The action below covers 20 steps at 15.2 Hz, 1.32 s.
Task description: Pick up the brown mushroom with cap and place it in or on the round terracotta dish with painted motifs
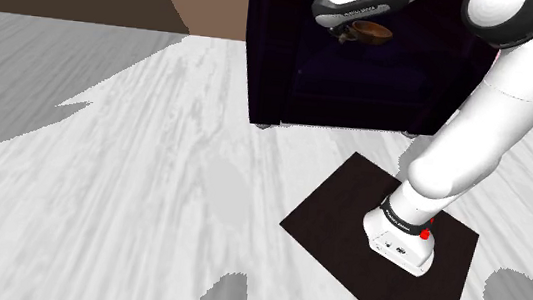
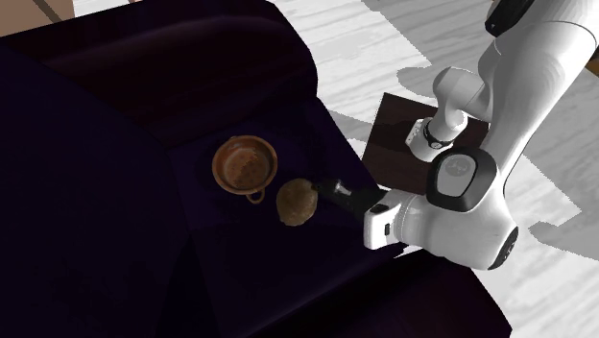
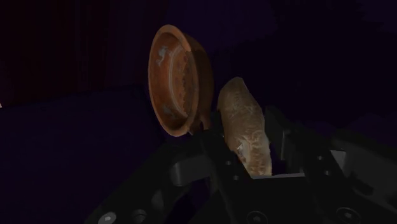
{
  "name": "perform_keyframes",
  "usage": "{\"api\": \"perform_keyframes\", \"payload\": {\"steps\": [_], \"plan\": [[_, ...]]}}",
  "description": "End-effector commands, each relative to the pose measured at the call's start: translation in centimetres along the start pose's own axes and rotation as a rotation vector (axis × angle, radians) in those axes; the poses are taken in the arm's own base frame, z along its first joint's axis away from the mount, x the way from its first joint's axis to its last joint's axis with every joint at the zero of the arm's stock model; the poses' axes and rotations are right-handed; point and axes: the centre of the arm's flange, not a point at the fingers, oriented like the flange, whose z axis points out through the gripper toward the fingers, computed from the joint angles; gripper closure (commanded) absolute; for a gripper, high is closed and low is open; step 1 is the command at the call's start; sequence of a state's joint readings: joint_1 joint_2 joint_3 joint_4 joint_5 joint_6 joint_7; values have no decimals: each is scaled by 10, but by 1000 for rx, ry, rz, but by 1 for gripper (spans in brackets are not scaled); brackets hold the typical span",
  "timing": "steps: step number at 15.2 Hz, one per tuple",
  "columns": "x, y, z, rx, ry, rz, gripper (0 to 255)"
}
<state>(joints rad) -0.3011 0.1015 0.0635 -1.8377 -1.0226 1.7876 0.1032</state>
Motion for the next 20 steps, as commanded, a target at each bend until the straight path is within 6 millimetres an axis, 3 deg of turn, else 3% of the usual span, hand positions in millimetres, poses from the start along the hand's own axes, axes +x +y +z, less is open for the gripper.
{"api": "perform_keyframes", "payload": {"steps": [1, 2, 10, 17, 18, 20], "plan": [[13, -3, -1, 4, -2, -84, 0], [23, -6, -1, 7, -2, -150, 0], [23, -6, 39, 7, -2, -150, 0], [23, -6, 39, 7, -2, -150, 0], [25, -6, 45, 7, -2, -150, 255], [24, 7, 45, 6, -2, -150, 255]]}}
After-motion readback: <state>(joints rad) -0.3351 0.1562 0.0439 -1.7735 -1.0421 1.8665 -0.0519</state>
